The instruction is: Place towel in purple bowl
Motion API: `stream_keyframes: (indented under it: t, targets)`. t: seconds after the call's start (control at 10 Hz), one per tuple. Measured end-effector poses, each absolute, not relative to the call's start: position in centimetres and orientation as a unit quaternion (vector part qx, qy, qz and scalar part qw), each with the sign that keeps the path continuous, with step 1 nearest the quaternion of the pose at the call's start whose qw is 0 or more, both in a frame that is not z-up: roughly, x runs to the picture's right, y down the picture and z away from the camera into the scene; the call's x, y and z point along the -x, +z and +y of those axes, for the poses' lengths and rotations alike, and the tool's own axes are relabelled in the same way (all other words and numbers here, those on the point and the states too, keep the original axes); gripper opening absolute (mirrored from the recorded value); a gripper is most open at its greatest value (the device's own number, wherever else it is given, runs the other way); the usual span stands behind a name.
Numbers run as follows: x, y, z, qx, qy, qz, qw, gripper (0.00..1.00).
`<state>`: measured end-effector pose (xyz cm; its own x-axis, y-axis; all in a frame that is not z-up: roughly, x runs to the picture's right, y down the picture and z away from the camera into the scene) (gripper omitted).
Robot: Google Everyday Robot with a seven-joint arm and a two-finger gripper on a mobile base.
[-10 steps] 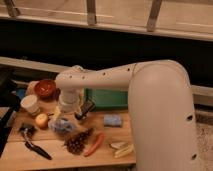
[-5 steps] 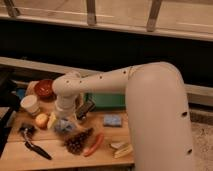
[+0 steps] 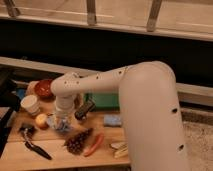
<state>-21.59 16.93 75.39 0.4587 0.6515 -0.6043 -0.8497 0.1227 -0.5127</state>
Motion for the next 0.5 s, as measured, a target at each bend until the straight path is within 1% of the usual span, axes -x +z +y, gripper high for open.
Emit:
stream_keyframes:
  t: [0.1, 0.2, 0.3, 0.4, 0.5]
  targets:
    - [21.5, 75.4, 16.7, 0.422, 0.508, 0.115, 0.742, 0.24]
    - [21.3, 75.2, 16.1, 0.416, 0.510, 0.112, 0.744, 0.12]
    - [21.2, 75.0, 15.5, 0.411, 0.512, 0.107, 0.746, 0.05]
    - [21.0, 74.5, 14.7, 0.402, 0.515, 0.102, 0.750, 0.00]
    - [20.6, 73.9, 13.4, 0.388, 0.518, 0.096, 0.756, 0.00]
